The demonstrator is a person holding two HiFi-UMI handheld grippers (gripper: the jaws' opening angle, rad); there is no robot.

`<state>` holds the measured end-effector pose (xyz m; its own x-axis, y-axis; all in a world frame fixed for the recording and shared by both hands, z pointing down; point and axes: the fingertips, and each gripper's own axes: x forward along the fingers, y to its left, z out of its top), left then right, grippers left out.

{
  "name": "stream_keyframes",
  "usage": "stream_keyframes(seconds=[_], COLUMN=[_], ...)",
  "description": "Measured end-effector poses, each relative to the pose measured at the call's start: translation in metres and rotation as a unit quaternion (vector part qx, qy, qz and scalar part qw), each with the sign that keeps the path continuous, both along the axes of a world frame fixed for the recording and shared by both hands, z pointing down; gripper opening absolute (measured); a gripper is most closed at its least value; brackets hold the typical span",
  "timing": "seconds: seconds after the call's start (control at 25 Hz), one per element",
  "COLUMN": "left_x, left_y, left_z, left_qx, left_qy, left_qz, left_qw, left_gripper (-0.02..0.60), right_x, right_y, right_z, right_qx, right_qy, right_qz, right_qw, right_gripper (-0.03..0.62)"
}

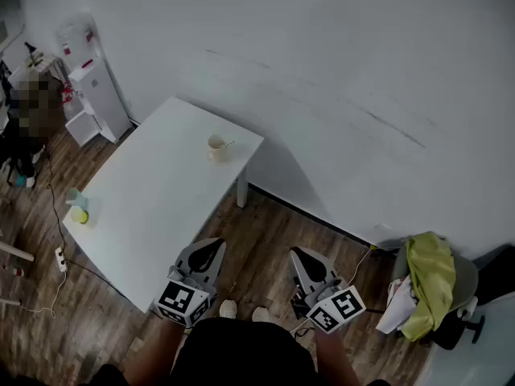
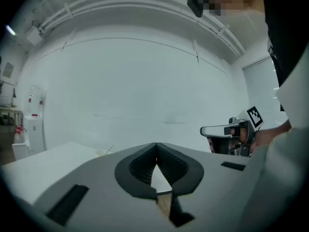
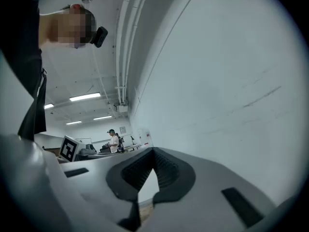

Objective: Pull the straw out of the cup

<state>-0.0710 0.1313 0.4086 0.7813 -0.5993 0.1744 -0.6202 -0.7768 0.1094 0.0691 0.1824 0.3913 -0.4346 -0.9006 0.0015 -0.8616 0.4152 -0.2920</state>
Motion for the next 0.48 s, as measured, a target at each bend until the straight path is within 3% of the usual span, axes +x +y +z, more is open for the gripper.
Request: stream_keyframes(seconds=[0.48], left_x=[-0.027], left_y=[-0.002], left_z=[0.002], left_qx=[0.001], left_qy=[0.002], left_qz=[0.004], left_qw=[1.0], left_gripper=[0.014], right_x=[-0.015], right_y=[0.004], right_z=[0.003], right_qx=[-0.003], right_qy=[-0.014], right_qz=[0.025], right_qw=[1.0], right_gripper=[0.023])
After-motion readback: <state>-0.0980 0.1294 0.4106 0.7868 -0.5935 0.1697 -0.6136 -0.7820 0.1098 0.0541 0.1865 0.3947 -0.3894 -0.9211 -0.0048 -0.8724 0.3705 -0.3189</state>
